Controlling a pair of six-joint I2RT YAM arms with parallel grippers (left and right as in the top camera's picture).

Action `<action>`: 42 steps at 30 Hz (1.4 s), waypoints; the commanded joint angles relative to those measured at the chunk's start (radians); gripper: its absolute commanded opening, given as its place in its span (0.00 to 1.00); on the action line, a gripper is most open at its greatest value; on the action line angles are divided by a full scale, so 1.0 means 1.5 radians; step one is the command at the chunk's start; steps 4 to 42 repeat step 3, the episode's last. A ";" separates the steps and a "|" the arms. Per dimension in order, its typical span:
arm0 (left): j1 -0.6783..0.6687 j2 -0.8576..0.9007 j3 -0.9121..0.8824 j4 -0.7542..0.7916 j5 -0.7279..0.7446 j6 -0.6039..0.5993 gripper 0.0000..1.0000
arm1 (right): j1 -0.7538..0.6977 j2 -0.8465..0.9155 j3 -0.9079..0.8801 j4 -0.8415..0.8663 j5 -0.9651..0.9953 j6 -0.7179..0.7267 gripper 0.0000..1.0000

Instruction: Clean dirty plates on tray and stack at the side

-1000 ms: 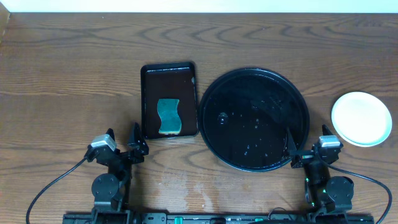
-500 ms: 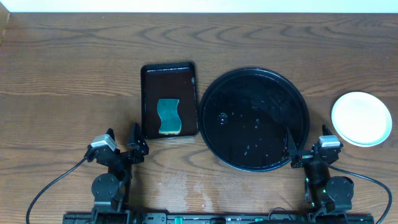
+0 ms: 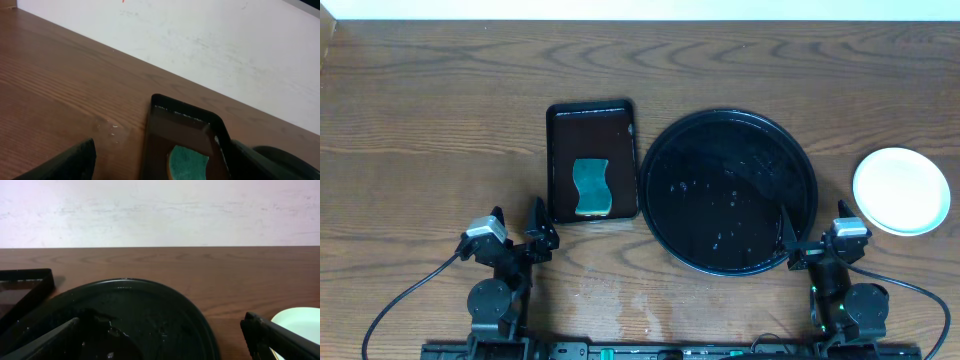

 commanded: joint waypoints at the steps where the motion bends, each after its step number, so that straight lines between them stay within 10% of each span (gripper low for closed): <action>1: 0.003 -0.003 -0.007 -0.033 -0.008 0.002 0.84 | 0.003 -0.004 -0.001 -0.002 0.002 -0.007 0.99; 42: 0.003 -0.003 -0.007 -0.033 -0.008 0.002 0.84 | 0.003 -0.004 -0.001 -0.003 0.002 -0.007 0.99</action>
